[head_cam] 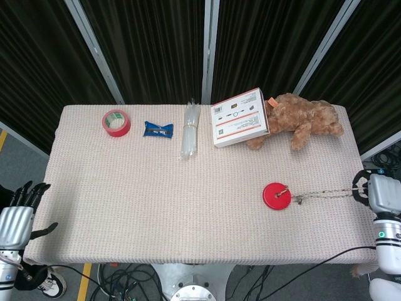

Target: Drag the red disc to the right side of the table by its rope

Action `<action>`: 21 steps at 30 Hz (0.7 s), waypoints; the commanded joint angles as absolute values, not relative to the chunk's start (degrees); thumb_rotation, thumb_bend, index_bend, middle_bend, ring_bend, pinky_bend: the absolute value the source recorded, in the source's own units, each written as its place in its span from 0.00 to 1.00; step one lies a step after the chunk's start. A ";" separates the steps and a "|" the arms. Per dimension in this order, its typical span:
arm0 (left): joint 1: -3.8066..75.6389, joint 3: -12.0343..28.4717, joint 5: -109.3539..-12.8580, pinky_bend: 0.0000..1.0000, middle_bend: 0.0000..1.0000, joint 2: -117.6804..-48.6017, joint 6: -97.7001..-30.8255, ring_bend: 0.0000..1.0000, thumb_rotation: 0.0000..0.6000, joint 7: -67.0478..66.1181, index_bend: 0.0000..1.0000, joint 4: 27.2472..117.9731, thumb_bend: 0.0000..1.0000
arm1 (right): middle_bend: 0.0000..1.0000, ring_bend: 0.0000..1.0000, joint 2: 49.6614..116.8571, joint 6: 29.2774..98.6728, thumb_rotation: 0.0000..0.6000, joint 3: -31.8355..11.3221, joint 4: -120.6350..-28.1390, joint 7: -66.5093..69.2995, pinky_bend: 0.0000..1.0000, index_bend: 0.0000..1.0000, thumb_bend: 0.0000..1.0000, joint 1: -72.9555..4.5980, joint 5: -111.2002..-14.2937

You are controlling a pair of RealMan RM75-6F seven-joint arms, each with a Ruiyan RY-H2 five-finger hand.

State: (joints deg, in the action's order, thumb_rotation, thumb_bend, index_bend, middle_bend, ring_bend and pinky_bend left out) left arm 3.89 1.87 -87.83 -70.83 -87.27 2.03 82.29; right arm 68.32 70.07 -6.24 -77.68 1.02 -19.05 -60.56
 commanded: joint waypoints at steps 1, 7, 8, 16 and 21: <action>3.91 1.81 -87.74 0.12 0.13 -70.79 -87.14 0.02 1.00 1.96 0.14 82.29 0.02 | 1.00 0.55 68.90 69.47 1.00 -7.95 -75.14 1.78 0.10 1.00 0.47 -18.15 -58.81; 3.96 1.82 -87.82 0.12 0.13 -70.83 -87.26 0.02 1.00 1.95 0.14 82.33 0.02 | 1.00 0.55 69.21 69.83 1.00 -8.69 -77.06 2.09 0.10 1.00 0.47 -18.58 -62.51; 4.01 1.82 -87.85 0.12 0.13 -70.86 -87.22 0.02 1.00 1.89 0.14 82.31 0.02 | 1.00 0.55 69.33 70.20 1.00 -8.93 -77.97 2.01 0.10 1.00 0.47 -18.92 -63.52; 3.93 1.95 -87.64 0.12 0.13 -70.56 -87.48 0.02 1.00 1.87 0.14 82.65 0.02 | 1.00 0.55 72.60 75.23 1.00 -11.83 -86.95 -0.90 0.11 1.00 0.47 -23.41 -73.68; 3.83 1.91 -87.53 0.12 0.13 -70.67 -87.52 0.02 1.00 2.28 0.14 82.23 0.02 | 1.00 0.55 75.73 73.85 1.00 -10.29 -87.53 -2.76 0.11 0.98 0.46 -25.21 -77.25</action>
